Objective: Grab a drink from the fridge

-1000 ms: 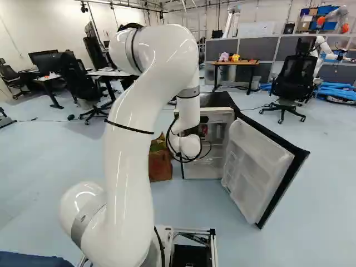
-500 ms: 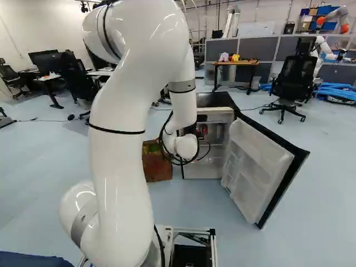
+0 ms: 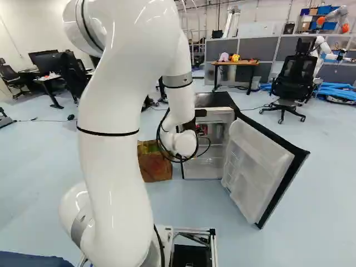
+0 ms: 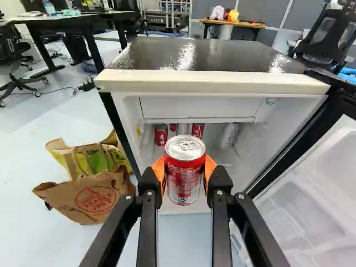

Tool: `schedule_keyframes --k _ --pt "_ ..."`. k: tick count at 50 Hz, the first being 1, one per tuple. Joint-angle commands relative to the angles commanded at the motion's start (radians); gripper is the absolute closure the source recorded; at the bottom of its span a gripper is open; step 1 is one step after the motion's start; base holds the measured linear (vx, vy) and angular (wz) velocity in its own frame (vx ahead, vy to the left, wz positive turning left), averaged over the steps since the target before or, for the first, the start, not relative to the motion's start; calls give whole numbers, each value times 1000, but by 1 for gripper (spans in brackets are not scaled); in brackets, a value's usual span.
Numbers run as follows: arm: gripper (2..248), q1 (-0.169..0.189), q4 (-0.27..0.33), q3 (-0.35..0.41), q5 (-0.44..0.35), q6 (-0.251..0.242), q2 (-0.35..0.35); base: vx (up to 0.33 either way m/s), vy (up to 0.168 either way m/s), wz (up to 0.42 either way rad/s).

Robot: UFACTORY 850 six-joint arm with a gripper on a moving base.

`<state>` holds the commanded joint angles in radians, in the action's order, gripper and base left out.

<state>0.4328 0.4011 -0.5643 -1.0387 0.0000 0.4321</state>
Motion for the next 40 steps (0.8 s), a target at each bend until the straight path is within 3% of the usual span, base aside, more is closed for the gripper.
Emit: schedule_keyframes --k 40 --pt "158 -6 -28 13 64 0 -106 0 0 0"
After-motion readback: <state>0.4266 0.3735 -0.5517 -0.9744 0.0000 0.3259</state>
